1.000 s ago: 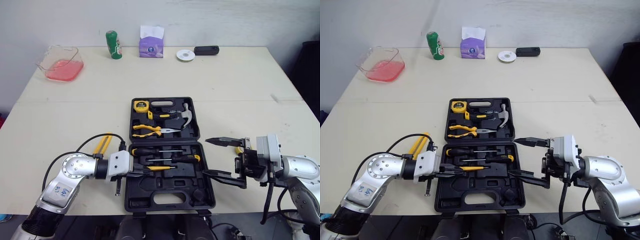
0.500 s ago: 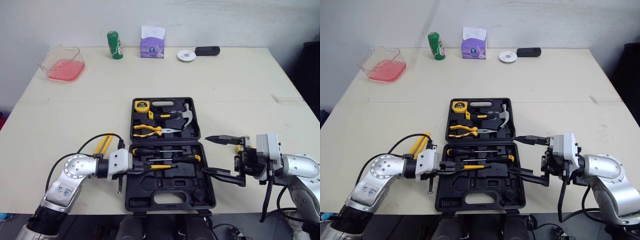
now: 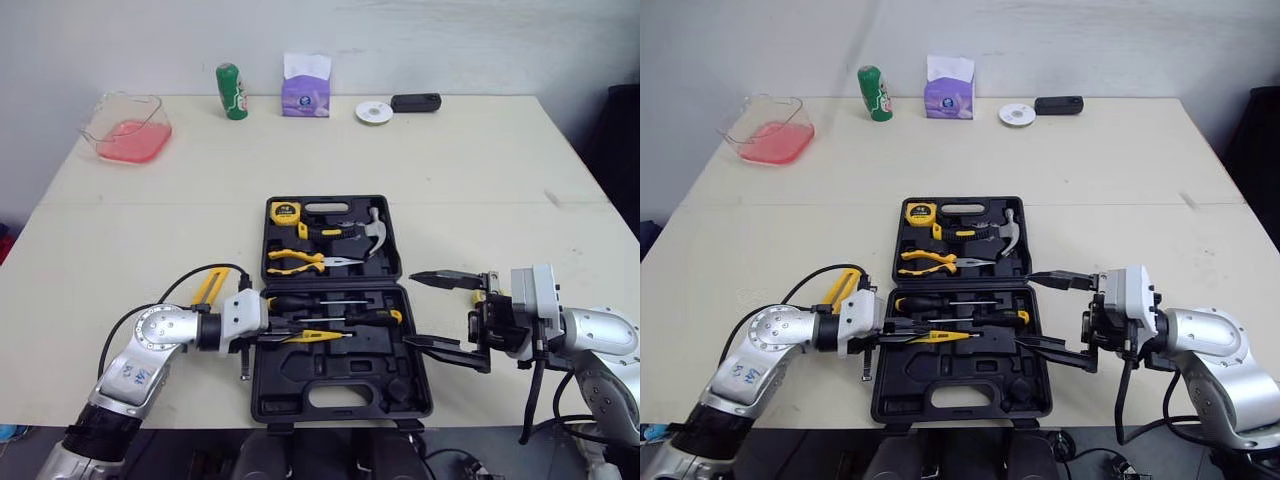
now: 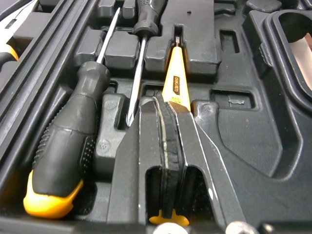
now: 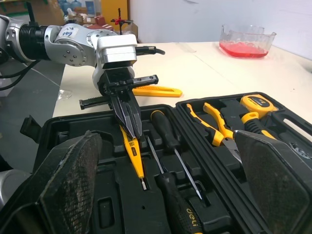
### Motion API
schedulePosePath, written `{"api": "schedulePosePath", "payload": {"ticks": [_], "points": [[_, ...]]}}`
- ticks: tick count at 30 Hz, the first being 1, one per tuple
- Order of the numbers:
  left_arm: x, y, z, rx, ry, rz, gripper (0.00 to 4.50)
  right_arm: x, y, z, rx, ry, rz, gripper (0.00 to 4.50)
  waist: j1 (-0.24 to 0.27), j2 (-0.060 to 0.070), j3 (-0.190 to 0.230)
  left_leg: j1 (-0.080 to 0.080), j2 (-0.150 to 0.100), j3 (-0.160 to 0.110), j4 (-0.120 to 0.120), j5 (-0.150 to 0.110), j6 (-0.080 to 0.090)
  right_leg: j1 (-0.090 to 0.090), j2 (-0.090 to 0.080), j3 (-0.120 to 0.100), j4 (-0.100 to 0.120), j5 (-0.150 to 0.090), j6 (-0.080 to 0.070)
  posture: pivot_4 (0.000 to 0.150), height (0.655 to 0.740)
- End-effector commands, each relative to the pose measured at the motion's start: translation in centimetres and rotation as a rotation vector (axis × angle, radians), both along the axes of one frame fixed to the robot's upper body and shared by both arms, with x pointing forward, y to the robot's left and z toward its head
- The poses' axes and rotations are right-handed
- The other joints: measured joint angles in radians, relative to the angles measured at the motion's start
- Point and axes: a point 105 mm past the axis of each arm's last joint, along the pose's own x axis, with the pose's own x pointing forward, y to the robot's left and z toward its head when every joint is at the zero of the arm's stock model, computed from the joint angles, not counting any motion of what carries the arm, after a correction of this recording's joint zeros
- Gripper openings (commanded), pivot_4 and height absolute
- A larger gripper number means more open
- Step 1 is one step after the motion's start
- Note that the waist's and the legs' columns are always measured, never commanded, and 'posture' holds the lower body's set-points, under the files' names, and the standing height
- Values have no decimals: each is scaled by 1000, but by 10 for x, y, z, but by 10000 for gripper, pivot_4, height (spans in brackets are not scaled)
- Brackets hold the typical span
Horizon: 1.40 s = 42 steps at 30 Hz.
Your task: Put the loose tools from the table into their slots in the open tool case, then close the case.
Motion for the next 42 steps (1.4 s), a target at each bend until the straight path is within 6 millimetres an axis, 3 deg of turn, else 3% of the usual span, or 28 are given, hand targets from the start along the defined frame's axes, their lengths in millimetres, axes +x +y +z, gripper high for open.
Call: {"api": "schedulePosePath", "payload": {"ticks": [1, 5, 9, 14, 15, 18, 21, 23, 24, 25, 27, 29, 32, 39, 42], "points": [[-7, 2, -26, 82, 84, 5, 375, -6, 4, 8, 6, -40, 20, 45000, 0, 1, -1, 0, 0, 0, 0, 0, 0, 0, -1, 0, 0, 0, 0, 1500, 7400], [-9, 3, -25, 93, 68, -9, 375, -4, -1, 8, -2, -46, 0, 45000, 0, 2, -2, 0, -1, 0, 0, -1, 1, 0, -9, -2, 0, 0, 0, 1500, 7400], [1, 5, 7, -24, -56, 14, 375, 2, -22, 16, -29, -83, -62, 45000, 0, 2, -2, 0, -2, 1, 0, -1, 1, 0, -9, -3, 0, 0, 0, 1500, 7400], [-2, 22, 75, -228, -178, 43, 375, 13, -88, 22, -122, -137, -283, 45000, 0, -1, 0, -1, -2, 1, 0, 0, 1, -1, -9, -3, -1, 1, 1, 1500, 7400], [-1, 29, 82, -243, -184, 78, 3286, 13, -103, 17, -165, -99, -320, 45000, 0, -1, 0, -2, -2, 1, 0, 0, 0, -1, -9, -3, -1, 1, 1, 1500, 7400], [4, 66, 88, -216, -222, 248, 13957, 19, -154, 19, -183, -118, -510, 45000, -3, -1, 0, -1, -2, 2, 0, 0, 0, 0, -9, -3, -2, 1, 2, 1500, 7400], [6, 93, 87, -206, -223, 366, 28297, 18, -178, 17, -219, -161, -587, 45000, -14, -1, 0, 1, -3, 7, -1, 0, 0, -1, -8, -5, -1, 1, 3, 1500, 7400], [4, 122, 81, -145, -241, 465, 38787, 16, -197, 16, -251, -203, -659, 45000, -25, -1, 0, 2, -2, 7, -1, 0, 1, -1, -5, -5, -1, 1, 3, 1500, 7400], [3, 149, 80, -129, -250, 577, 43003, 13, -215, 15, -270, -220, -730, 45000, -28, -1, 0, 1, -2, 8, -1, 0, 0, -2, -6, -4, -2, 1, 3, 1500, 7400], [-2, 179, 78, -108, -260, 694, 44321, 9, -233, 15, -293, -259, -816, 45000, -31, -1, 0, 2, -2, 8, -1, 0, 0, -2, -6, -4, -2, 1, 3, 1500, 7400], [-19, 210, 73, -57, -269, 804, 44321, 1, -260, 16, -320, -313, -950, 45000, -40, -1, 0, 1, -1, 10, -3, -1, 0, -4, -7, -3, -3, 1, 3, 1500, 7400], [-32, 223, 71, -44, -273, 859, 44321, -4, -274, 13, -314, -325, -1028, 45000, -50, -1, 0, 1, -2, 11, -4, -1, 0, -5, -8, -2, -4, 1, 4, 1500, 7400], [-52, 259, 69, -63, -300, 1040, 44321, -15, -296, 7, -275, -313, -1155, 45000, -52, -1, 0, 1, -2, 12, -4, -3, 1, -3, -10, -2, -6, 2, 5, 1500, 7400], [-120, 336, 42, -56, -293, 1465, 44321, -61, -339, -19, -297, -173, -1399, 45000, -54, -1, 0, 2, -1, 12, -4, -9, -5, -4, -11, 2, -7, 2, 4, 1500, 7400], [-145, 355, 37, -60, -303, 1593, 44321, -78, -351, -25, -292, -127, -1481, 45000, -55, -1, 0, 2, -1, 12, -4, -12, -3, -4, -12, 3, -7, 2, 4, 1500, 7400]]}}
